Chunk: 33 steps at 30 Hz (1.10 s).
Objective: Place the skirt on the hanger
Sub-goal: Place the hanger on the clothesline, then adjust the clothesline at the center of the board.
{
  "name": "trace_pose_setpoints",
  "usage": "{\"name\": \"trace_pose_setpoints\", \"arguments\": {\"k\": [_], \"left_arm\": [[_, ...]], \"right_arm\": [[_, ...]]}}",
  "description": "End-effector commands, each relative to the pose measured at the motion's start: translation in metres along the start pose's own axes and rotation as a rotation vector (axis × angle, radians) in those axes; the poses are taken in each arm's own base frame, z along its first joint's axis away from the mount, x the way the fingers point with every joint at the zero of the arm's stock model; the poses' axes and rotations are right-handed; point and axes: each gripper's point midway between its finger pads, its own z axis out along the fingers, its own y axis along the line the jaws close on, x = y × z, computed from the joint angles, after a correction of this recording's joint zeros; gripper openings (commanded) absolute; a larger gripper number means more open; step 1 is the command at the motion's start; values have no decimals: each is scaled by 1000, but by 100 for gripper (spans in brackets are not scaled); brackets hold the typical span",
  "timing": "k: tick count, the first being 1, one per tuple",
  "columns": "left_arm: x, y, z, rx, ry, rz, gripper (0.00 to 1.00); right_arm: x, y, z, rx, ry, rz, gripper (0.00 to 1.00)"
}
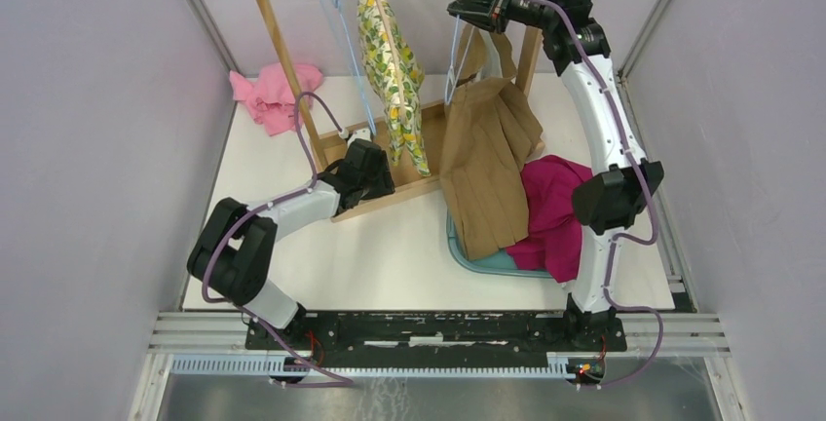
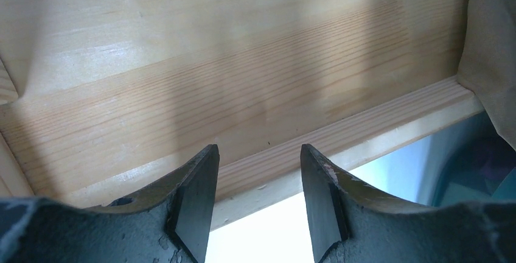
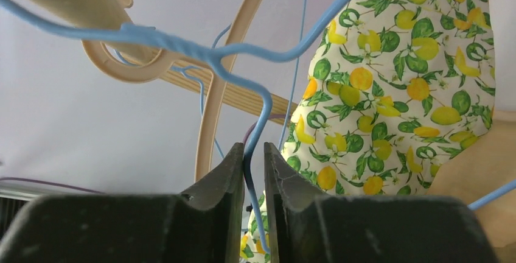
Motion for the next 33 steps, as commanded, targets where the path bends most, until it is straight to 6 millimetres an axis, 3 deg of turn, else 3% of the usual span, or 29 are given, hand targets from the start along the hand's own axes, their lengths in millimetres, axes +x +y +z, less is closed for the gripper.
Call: {"name": "trace_pose_setpoints", "arguments": {"k": [1, 3, 7, 8, 9, 13, 20, 25, 28, 32, 33], "left_arm": [[-2, -11, -15, 54, -4, 4, 59], [-4, -12, -19, 60, -11, 3, 59], [-9, -12, -25, 60, -24, 5, 59], [-9, -12, -27, 60, -26, 4, 59], [-10, -11, -28, 57, -29, 5, 59], [-13, -10, -35, 55, -44, 3, 59], [-8, 1, -41, 29, -59, -9, 59], [-11, 2, -55, 44, -91, -44, 61], [-20, 8, -69, 15, -136, -60, 64], [-35, 30, -86, -98, -214, -118, 74], [-39, 35, -89, -127, -233, -132, 94]], "right_arm": [[23, 6, -16, 34, 37, -113, 25], [27, 0, -21, 57, 44, -128, 34], [27, -6, -34, 78, 34, -139, 42], [27, -6, -38, 83, 33, -140, 58], [27, -5, -42, 86, 30, -146, 66], [22, 4, -75, 126, -24, -189, 78], [8, -12, -148, 278, -164, -238, 83], [4, -32, -170, 335, -204, -227, 87], [-7, -60, -186, 444, -252, -229, 86], [-26, -108, -206, 646, -306, -256, 82], [-33, -119, -211, 699, -323, -277, 81]]}}
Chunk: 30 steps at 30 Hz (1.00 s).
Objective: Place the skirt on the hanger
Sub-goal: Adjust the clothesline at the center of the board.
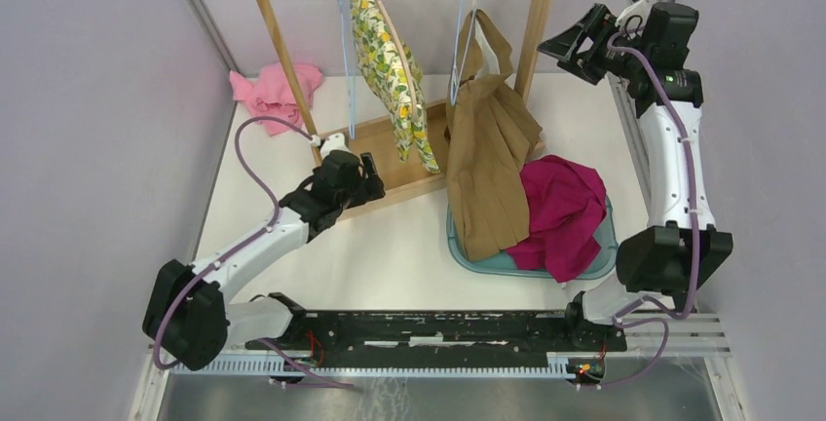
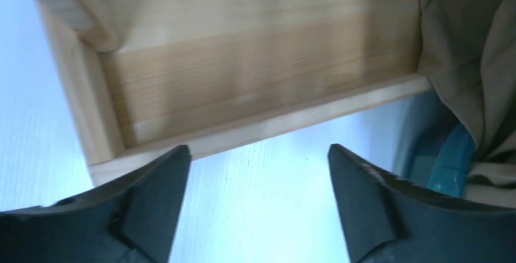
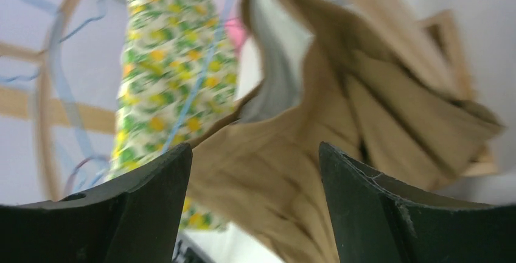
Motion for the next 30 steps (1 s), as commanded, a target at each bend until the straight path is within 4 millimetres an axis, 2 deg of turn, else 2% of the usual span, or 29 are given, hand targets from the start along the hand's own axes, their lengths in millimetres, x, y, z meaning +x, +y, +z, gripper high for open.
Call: {"name": "trace_pose_setpoints", "arguments": {"k": [1, 4, 9, 18, 20, 26, 30], "left_arm": [[-31, 22, -15, -144, -134, -102, 100], [-48, 30, -17, -222, -185, -105, 99], [-69, 39, -14, -321, -268, -143, 99], [-105, 56, -7, -416, -441, -185, 100], [-115, 61, -1, -412, -468, -217, 99], [-129, 71, 35, -424, -445, -254, 94], [-133, 74, 59, -417, -419, -262, 84]], "right_arm": [[-23, -65, 11, 245, -93, -118, 81], [-37, -84, 29, 280, -162, -175, 79], [-44, -101, 59, 316, -214, -292, 78], [-32, -121, 115, 314, -233, -403, 78], [-32, -127, 122, 345, -246, -425, 78], [-31, -126, 143, 391, -291, -491, 74], [-27, -135, 151, 423, -293, -495, 51]]}}
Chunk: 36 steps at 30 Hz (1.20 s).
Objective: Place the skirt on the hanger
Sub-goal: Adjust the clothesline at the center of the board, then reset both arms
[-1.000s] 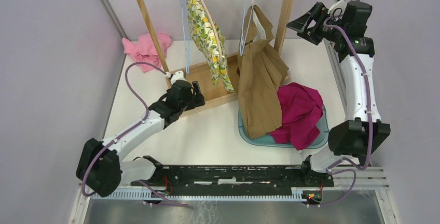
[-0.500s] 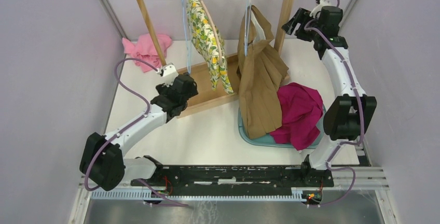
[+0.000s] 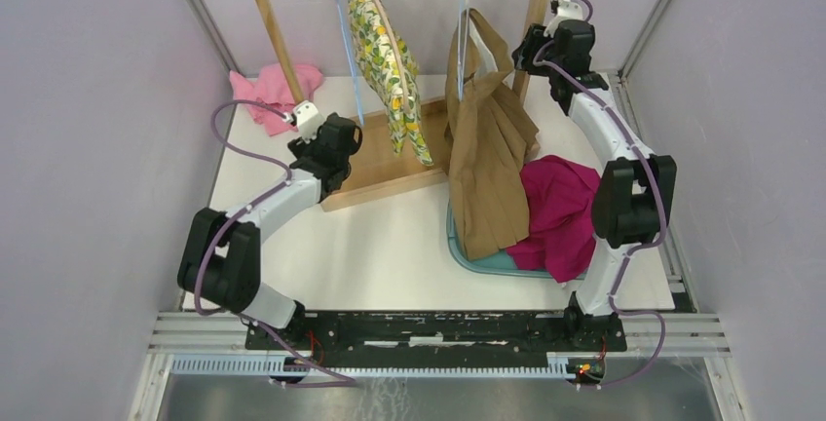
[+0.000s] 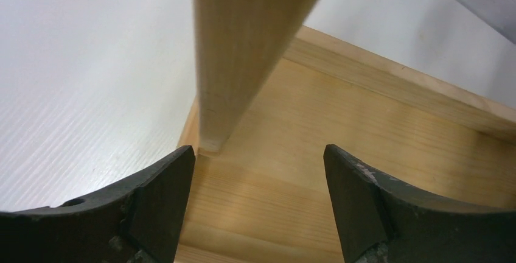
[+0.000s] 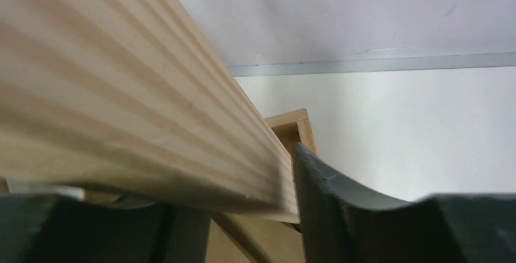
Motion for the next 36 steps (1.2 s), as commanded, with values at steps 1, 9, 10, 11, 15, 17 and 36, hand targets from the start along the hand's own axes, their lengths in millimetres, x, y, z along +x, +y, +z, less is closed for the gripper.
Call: {"name": "trace_pose_setpoints", "arguments": {"k": [1, 9, 10, 11, 15, 17, 36], "left_arm": [[-18, -22, 24, 39, -28, -72, 80], [-25, -40, 52, 82, -9, -41, 68], [-25, -42, 56, 83, -4, -36, 68], [-25, -44, 60, 85, 2, -29, 67], [-21, -60, 73, 133, 32, -8, 66], [-19, -68, 77, 153, 42, 1, 65], [-39, -80, 27, 314, 107, -24, 79]], "right_arm": [[-24, -3, 7, 55, -106, -40, 46], [-3, -21, -8, 149, -111, -31, 2], [-1, -23, -10, 162, -115, -31, 1], [0, -27, -13, 180, -116, -31, 1], [4, -38, -30, 240, -125, -36, 1], [5, -42, -38, 263, -131, -38, 1], [2, -18, -165, 230, -8, 10, 57]]}}
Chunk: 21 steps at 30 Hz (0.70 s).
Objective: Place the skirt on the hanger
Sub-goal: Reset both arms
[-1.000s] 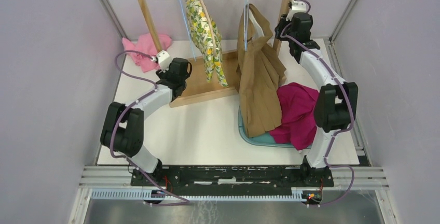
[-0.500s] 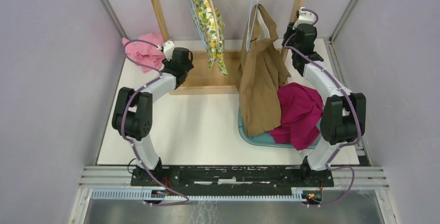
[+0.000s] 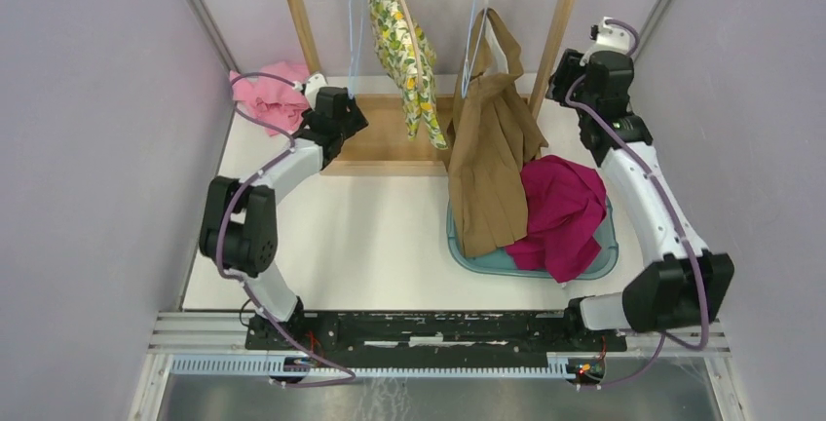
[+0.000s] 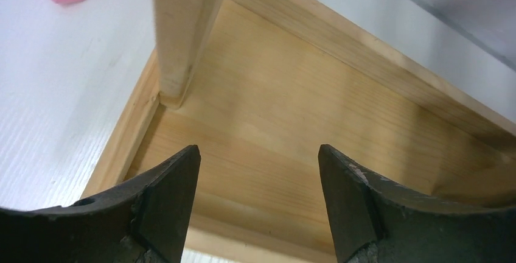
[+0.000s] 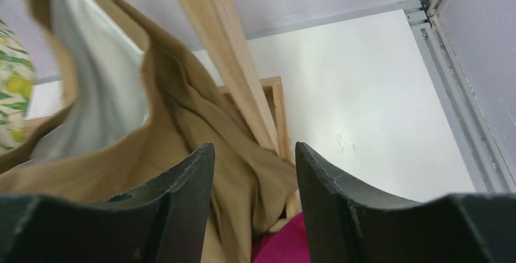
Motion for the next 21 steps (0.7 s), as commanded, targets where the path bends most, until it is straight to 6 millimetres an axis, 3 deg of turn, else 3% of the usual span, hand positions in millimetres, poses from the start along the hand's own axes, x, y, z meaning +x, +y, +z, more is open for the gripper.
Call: {"name": "trace_pose_setpoints", "arguments": {"k": [1, 5, 7, 11, 16, 19, 21], "left_arm": [[-35, -11, -43, 91, -60, -35, 79], [-31, -8, -60, 123, -56, -80, 79], [-19, -2, -65, 137, -43, -96, 78], [-2, 7, -71, 141, -19, -98, 78], [3, 14, -78, 143, -18, -99, 78], [4, 16, -82, 151, -20, -102, 78], [6, 18, -82, 149, -19, -102, 77]], "right_arm": [[13, 4, -39, -47, 70, 68, 56], [63, 18, -30, -120, 177, 149, 54], [86, 20, -19, -124, 202, 150, 51], [98, 41, 3, -189, 173, 127, 45], [107, 76, 32, -208, 173, 71, 40], [121, 96, 56, -195, 222, 40, 40], [142, 105, 77, -178, 289, 39, 38]]}}
